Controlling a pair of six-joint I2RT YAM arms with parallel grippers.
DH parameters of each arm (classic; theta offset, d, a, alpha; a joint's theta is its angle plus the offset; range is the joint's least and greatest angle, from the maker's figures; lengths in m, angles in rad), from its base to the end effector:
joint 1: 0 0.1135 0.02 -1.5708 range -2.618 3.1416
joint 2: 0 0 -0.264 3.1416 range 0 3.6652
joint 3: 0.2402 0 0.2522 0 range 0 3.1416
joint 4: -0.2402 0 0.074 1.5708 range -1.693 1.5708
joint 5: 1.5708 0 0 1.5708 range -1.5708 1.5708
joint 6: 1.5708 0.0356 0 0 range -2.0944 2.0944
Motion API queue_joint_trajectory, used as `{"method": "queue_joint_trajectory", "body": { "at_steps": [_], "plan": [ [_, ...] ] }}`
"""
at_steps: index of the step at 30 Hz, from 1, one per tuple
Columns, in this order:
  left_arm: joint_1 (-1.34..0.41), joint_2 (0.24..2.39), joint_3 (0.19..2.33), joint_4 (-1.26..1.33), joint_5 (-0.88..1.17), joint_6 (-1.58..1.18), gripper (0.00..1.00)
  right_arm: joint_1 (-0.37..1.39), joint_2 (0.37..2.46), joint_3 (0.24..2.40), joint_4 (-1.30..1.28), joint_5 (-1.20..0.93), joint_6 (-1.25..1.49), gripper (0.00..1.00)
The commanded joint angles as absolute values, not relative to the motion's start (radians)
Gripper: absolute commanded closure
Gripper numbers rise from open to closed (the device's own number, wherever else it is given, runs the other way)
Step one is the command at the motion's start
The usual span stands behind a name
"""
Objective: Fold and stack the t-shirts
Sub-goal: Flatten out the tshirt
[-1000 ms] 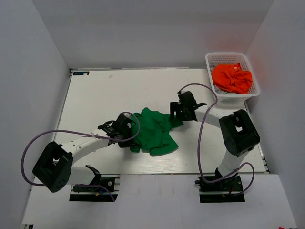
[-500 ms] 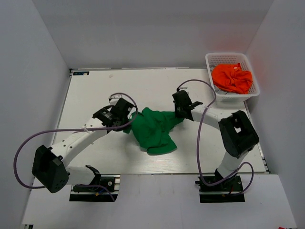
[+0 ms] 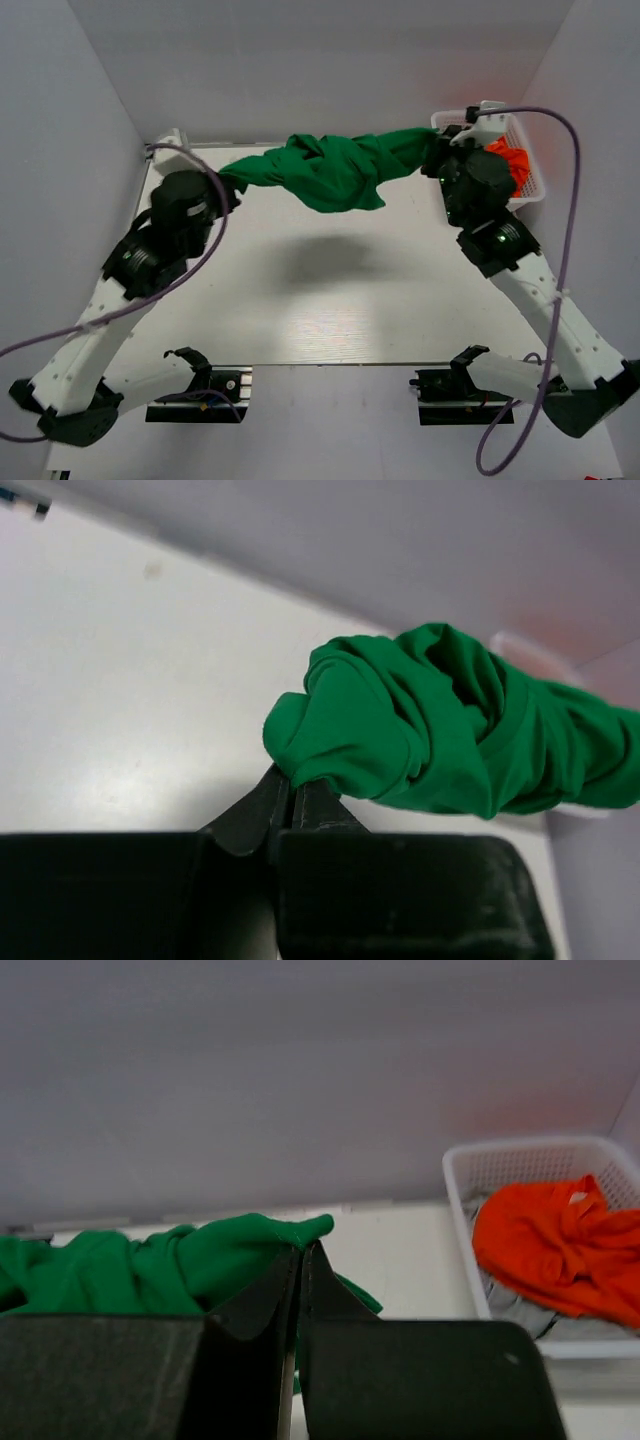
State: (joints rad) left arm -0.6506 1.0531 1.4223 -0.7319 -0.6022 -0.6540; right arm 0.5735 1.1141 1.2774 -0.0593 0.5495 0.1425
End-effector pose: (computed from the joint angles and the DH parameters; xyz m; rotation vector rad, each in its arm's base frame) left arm 0.1656 -0.1007 0.4506 -0.3970 1.8372 -0.3163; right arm 0.2111 0.1142 0.4603 0.1300 1.4789 0.1769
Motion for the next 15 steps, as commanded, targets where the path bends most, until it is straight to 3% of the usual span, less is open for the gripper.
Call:
{"method": "queue_joint_trajectory", "body": {
  "at_steps": [1, 7, 11, 15],
  "plan": [
    [-0.653, 0.901, 1.451, -0.577, -0.626, -0.545, 1.00, 0.569, 1.045, 1.374, -0.017, 0.649, 0.029, 1.00],
    [-0.634, 0.739, 1.451, -0.589, -0.761, -0.548, 1.00, 0.568, 0.901, 1.394, 0.052, 0.826, -0.074, 1.00],
    [-0.634, 0.764, 1.491, -0.708, -0.934, -0.618, 1.00, 0.568, 0.871, 1.393, 0.087, 0.905, -0.138, 1.00],
    [-0.634, 0.788, 1.526, -0.769, -0.980, -0.663, 1.00, 0.569, 0.876, 1.384, 0.092, 0.914, -0.156, 1.00]
  ]
}}
